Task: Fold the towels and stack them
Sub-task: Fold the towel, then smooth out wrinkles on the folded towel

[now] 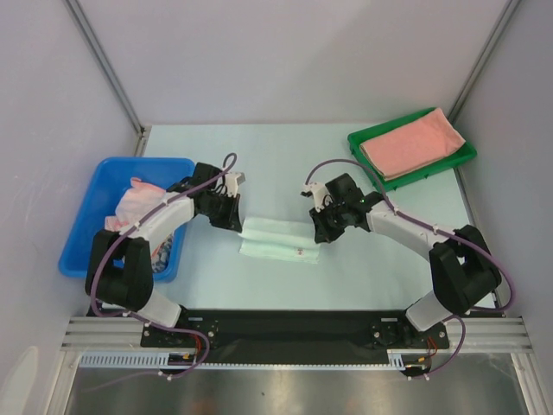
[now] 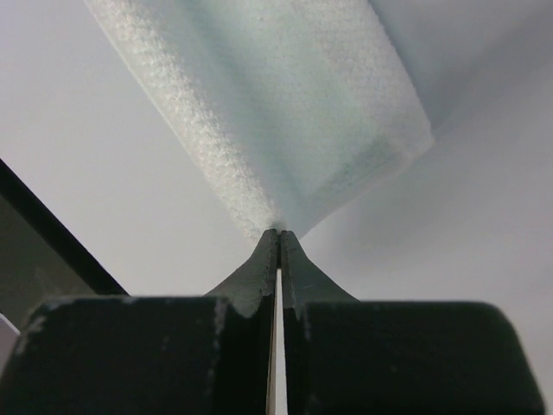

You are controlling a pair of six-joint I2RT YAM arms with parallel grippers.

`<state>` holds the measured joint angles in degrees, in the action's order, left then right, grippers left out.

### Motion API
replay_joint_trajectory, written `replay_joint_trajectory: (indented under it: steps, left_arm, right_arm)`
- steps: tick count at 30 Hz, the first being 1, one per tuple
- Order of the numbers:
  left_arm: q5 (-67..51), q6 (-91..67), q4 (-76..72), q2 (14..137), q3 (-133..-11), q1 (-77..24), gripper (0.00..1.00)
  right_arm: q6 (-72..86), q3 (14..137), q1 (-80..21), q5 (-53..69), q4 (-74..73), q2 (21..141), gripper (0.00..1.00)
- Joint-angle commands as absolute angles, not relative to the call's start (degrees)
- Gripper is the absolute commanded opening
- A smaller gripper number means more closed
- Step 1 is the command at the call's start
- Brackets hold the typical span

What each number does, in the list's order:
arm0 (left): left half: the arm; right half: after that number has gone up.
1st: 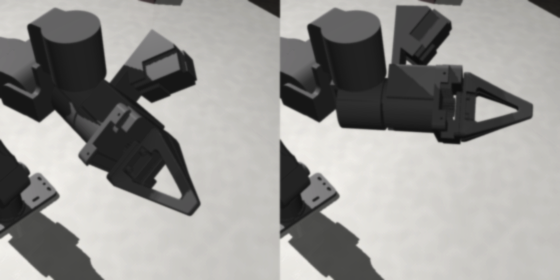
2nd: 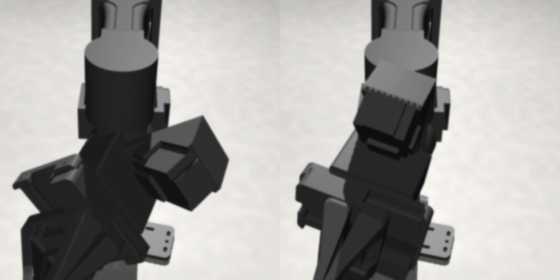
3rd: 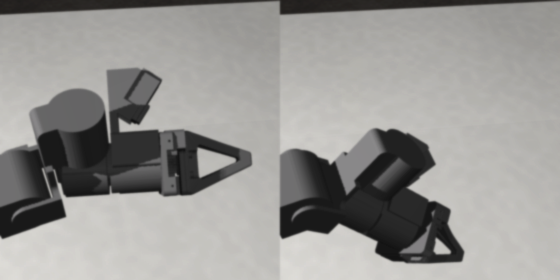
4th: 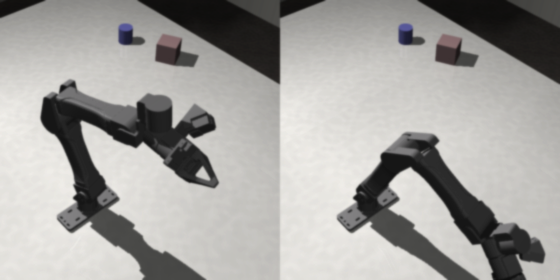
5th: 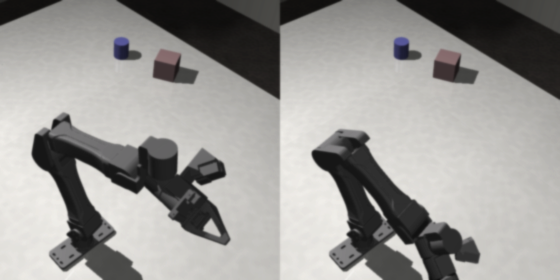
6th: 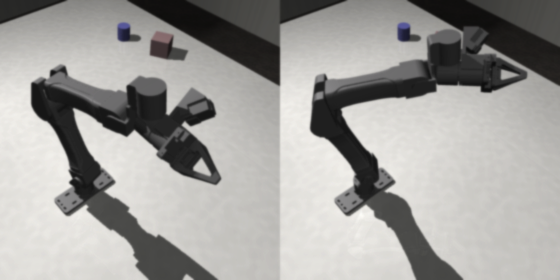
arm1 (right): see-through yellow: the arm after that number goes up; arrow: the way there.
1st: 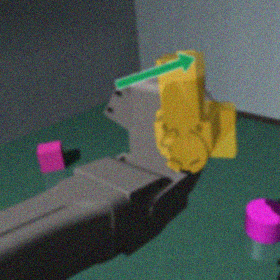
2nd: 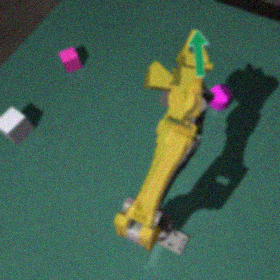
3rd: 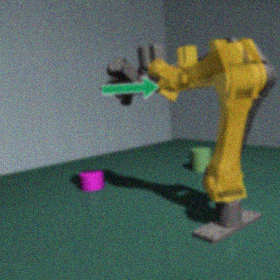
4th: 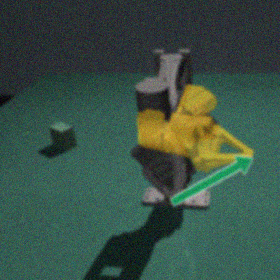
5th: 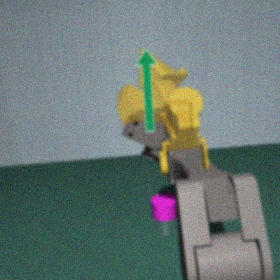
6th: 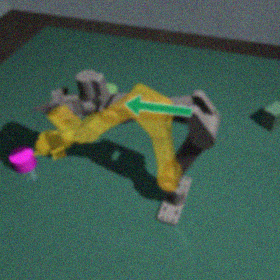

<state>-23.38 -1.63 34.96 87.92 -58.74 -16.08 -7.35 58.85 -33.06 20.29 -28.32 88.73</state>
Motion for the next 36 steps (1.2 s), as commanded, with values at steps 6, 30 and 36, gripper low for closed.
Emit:
replay_joint_trajectory:
  steps: [6,30,36]
  left_arm:
    - [-24.2,-6.2,33.7,83.8,-53.6,-17.1,0.06]
    - [-23.8,-22.8,20.8,83.4,-48.1,-20.9,0.31]
    - [-15.9,-24.6,23.5,86.8,-48.4,-20.9,0.31]
  right_arm:
    - [-3.0,54.0,-34.7,18.8,-23.5,85.3,0.00]
    - [21.0,47.7,-35.9,16.3,-12.2,87.5,0.22]
    - [22.3,45.2,-35.9,14.7,-10.9,87.5,0.22]
